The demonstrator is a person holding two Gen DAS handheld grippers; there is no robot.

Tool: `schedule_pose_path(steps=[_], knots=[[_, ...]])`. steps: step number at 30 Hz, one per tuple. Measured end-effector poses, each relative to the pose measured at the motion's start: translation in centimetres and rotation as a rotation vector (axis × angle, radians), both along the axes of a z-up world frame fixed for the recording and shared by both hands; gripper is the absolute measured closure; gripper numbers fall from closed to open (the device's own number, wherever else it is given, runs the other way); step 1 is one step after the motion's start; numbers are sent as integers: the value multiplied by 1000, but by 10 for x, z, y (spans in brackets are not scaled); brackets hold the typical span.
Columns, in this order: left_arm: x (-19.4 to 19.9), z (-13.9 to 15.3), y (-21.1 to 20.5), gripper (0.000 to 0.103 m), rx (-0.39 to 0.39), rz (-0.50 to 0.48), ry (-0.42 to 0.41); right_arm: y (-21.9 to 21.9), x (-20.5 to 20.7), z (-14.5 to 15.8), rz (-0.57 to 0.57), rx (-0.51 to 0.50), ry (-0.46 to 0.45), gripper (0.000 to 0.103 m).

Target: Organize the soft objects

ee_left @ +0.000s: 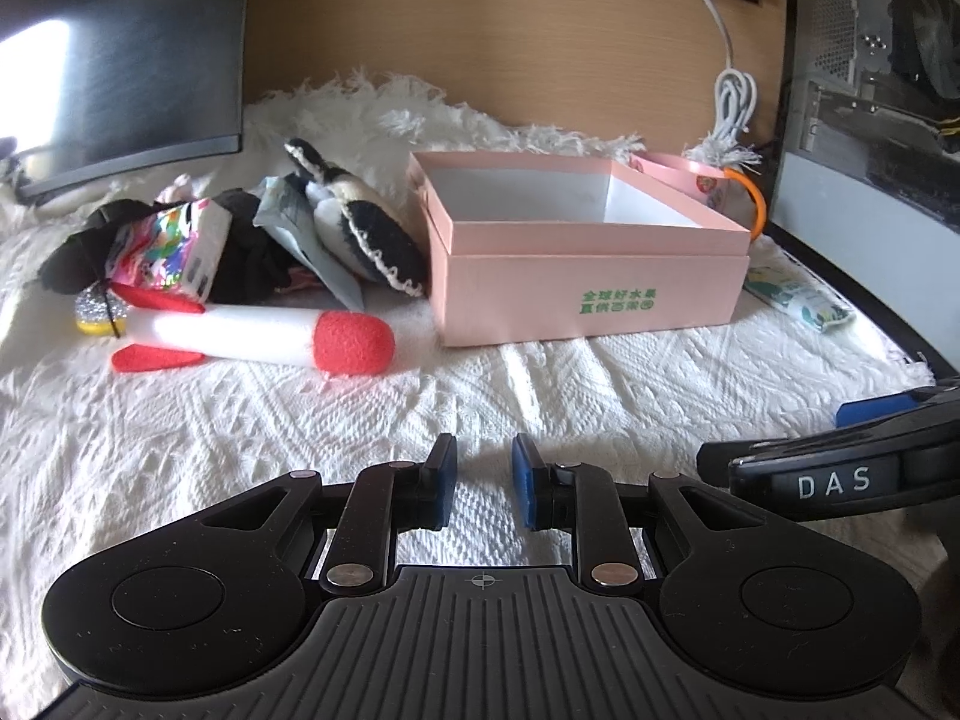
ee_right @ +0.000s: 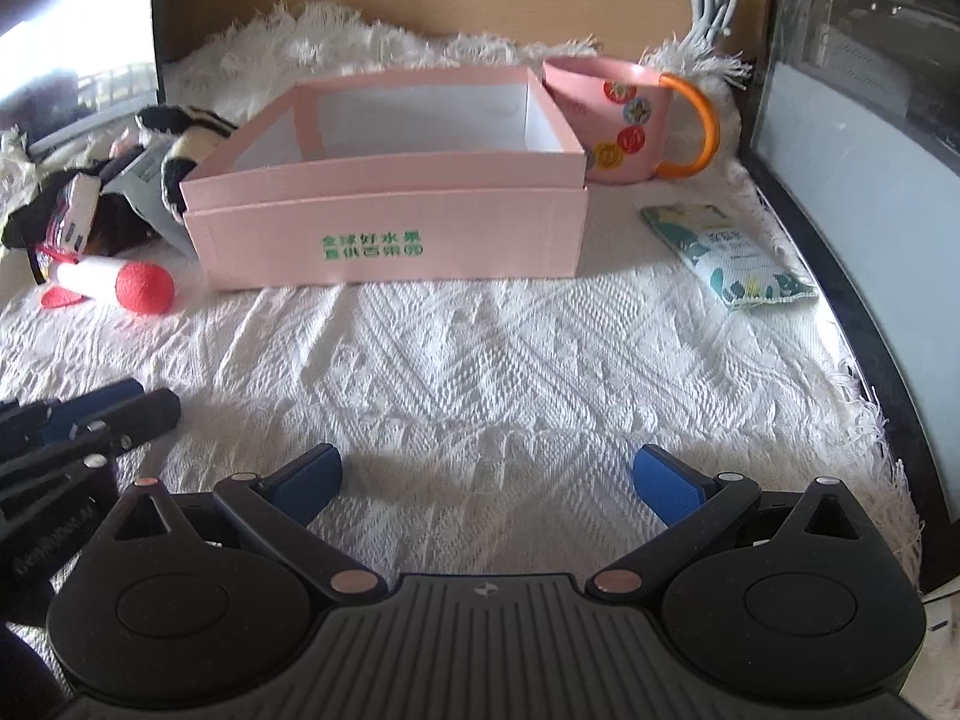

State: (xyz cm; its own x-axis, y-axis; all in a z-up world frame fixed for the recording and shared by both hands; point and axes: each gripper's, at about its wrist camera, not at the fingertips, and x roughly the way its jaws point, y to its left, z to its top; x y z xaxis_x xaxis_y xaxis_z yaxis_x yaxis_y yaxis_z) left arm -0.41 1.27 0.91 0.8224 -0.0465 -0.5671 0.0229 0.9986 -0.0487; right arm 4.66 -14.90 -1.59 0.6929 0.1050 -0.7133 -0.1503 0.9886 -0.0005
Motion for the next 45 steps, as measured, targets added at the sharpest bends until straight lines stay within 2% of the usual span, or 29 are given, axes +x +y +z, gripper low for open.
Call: schedule_pose_path(steps=[4,6,8,11,14,16,18,20,22,25,27,28,30,32,33,36,38,42,45], knots=[[2,22,29,80,-47,7,-7,5,5,7,72,-20,68,0],[3,33,51,80,-71,38,-1,11,4,15,143,19,84,4],[3,42,79,80,-98,65,10,27,-2,28,204,40,24,5],[-2,52,126,80,-161,55,-15,73,-6,49,353,24,-74,5],[0,58,164,80,-138,136,33,129,5,62,470,3,-146,8],[2,60,187,80,-133,212,97,171,14,65,520,-52,-187,10],[-2,61,209,80,-177,255,132,208,18,62,591,-137,-215,13],[-9,63,229,80,-222,261,143,229,22,56,642,-207,-240,16],[-18,64,243,80,-247,226,130,238,29,47,663,-239,-224,23],[-30,60,255,80,-296,145,108,247,48,39,665,-245,-156,32],[-30,57,259,80,-330,99,104,256,62,37,660,-235,-106,35],[-28,57,261,80,-343,78,102,255,65,36,656,-224,-82,45],[-24,58,261,80,-339,73,105,258,72,35,648,-225,-30,59],[-15,56,262,80,-314,108,139,259,66,40,625,-219,-10,64],[-13,55,263,80,-310,126,156,261,60,43,636,-201,16,70],[-5,49,267,80,-318,100,171,255,30,54,656,-187,40,72],[3,41,268,80,-310,103,198,248,14,56,629,-166,64,72],[16,34,262,80,-334,74,207,212,-12,60,481,-99,161,73],[25,35,247,80,-331,24,192,177,-29,68,378,-46,191,73]])
